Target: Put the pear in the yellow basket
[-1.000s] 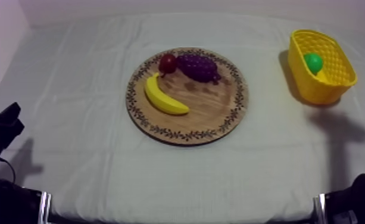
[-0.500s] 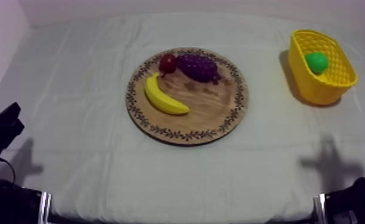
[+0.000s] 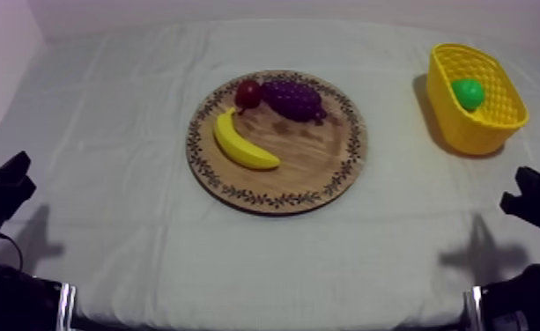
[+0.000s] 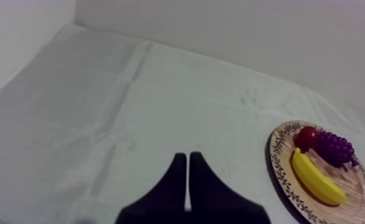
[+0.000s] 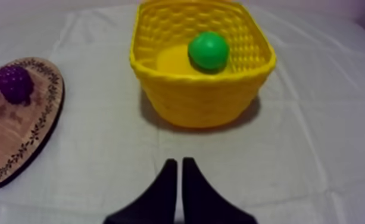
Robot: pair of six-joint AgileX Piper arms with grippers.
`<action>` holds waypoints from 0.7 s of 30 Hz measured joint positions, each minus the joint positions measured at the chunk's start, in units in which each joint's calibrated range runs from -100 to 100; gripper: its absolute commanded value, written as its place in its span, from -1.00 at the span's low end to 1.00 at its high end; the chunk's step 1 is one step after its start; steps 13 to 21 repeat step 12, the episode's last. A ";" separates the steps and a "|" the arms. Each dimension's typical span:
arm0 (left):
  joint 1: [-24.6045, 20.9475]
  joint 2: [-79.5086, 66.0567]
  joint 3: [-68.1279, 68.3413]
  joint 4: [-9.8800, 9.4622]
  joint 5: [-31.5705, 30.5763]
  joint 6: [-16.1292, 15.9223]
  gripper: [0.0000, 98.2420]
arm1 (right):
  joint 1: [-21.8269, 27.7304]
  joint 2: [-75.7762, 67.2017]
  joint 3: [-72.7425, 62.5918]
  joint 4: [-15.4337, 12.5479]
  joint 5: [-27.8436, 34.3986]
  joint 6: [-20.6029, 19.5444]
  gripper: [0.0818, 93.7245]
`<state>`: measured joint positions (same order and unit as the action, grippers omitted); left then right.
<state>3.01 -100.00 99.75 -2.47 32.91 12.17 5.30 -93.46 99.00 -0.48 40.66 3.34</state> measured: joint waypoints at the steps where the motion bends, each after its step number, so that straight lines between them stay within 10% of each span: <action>1: 0.00 0.00 0.00 0.00 0.00 0.00 -1.00 | -0.09 -0.78 0.29 -0.28 -0.90 0.00 -0.99; 21: 0.00 0.00 0.00 0.05 0.00 0.00 -1.00 | -0.33 -2.30 0.72 -0.56 -2.40 -1.23 -0.99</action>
